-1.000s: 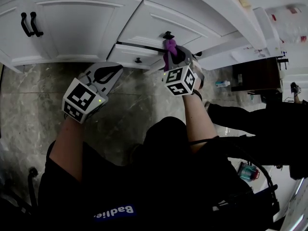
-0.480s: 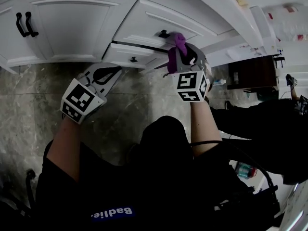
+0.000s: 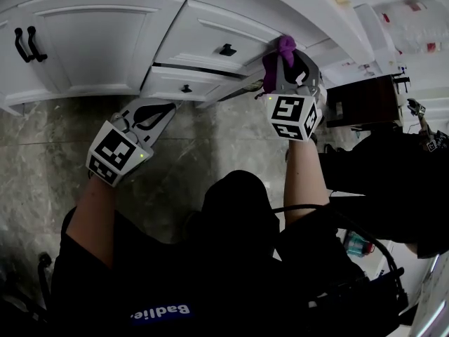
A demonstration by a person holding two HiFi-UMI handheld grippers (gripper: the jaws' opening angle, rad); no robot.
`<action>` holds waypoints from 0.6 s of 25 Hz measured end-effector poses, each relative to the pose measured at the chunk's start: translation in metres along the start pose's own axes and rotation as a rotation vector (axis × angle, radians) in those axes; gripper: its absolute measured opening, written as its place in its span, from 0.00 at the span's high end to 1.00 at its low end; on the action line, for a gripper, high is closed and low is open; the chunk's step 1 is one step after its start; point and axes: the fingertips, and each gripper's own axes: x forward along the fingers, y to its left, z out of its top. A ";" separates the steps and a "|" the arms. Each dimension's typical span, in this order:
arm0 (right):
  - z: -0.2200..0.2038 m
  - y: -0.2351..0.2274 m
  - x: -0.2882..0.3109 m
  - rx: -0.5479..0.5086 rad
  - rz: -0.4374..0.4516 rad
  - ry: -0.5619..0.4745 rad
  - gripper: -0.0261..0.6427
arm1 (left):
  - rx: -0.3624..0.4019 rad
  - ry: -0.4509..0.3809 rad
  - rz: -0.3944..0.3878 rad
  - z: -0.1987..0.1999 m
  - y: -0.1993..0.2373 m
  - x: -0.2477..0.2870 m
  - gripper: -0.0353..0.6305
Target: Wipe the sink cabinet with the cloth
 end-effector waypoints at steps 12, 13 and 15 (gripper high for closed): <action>-0.060 0.092 0.027 -0.004 0.154 0.107 0.85 | 0.001 0.031 -0.012 -0.010 -0.005 0.007 0.96; -0.064 0.102 0.029 -0.007 0.172 0.117 0.85 | -0.001 0.035 -0.012 -0.012 -0.005 0.007 0.96; -0.070 0.118 0.033 -0.013 0.204 0.131 0.85 | -0.005 0.038 -0.014 -0.013 -0.006 0.008 0.96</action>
